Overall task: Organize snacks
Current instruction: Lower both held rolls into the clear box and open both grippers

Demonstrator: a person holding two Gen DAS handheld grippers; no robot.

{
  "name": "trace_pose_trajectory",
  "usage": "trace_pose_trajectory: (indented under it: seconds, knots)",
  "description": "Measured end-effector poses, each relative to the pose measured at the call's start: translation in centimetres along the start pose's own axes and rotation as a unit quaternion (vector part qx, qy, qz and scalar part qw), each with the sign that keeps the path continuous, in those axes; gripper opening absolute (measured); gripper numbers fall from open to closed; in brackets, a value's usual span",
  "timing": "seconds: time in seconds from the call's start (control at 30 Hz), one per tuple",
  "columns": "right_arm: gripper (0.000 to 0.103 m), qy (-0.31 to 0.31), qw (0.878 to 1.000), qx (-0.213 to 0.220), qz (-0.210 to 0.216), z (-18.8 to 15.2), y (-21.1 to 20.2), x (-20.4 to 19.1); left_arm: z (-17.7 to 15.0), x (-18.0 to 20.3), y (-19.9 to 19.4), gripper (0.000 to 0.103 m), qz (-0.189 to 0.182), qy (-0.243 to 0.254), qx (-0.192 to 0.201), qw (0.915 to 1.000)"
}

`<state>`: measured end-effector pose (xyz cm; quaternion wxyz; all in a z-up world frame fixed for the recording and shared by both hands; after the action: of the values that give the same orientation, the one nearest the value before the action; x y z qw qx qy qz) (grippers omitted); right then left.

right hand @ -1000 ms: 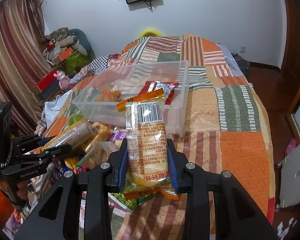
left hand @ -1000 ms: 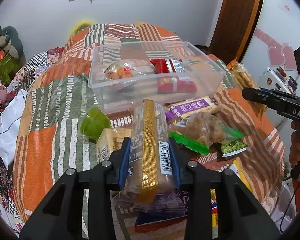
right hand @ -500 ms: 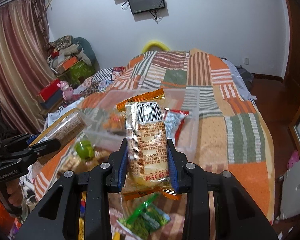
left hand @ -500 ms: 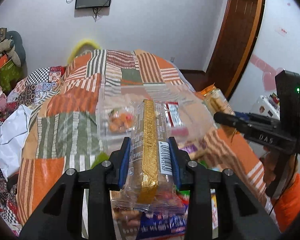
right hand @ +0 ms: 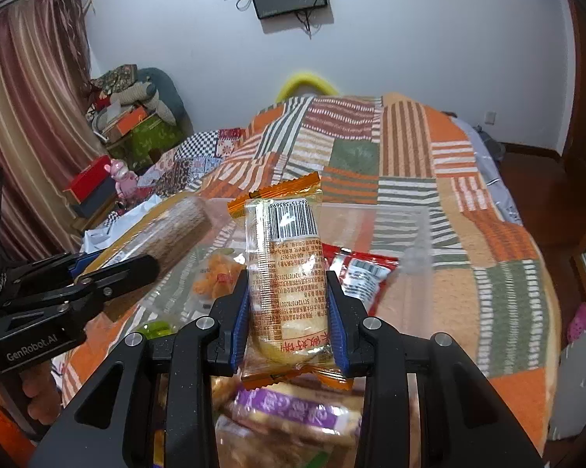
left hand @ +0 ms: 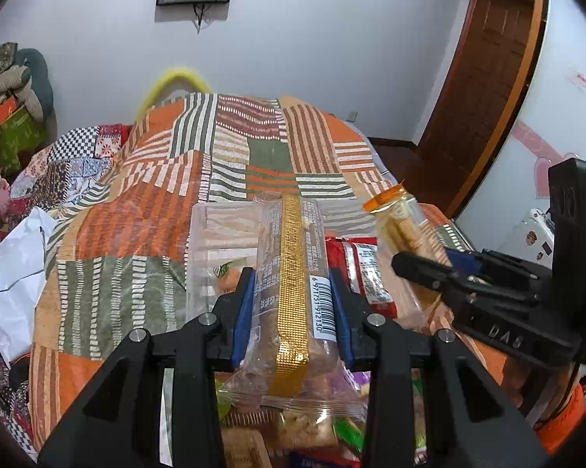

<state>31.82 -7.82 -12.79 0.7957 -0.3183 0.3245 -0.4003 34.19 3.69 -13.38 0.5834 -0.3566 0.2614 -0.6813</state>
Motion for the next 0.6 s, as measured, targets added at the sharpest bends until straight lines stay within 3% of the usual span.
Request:
trace_pose_trajectory:
  seconds: [0.4,0.6]
  knots:
    - [0.032,-0.011,0.999,-0.051,-0.014,-0.3,4.5,0.3,0.4,-0.5,5.9,0.036,0.017,0.000,-0.060,0.9980]
    - [0.033,-0.009,0.998,-0.061,-0.023,-0.6,5.2,0.6,0.1,-0.7,7.0,0.037,0.026,0.000,-0.069,0.9973]
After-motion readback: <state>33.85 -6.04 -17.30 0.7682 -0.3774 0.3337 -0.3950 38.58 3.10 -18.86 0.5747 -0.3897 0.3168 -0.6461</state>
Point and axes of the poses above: each gripper's, at about its wrist camera, not at the fingertips, and y roughly the way its jaws point, x to its right, z to its top, the point moved 7 cm from there along y, roughly the way its jaws point, and after that the axes turned 7 degrees about -x, right-handed, at the moved point
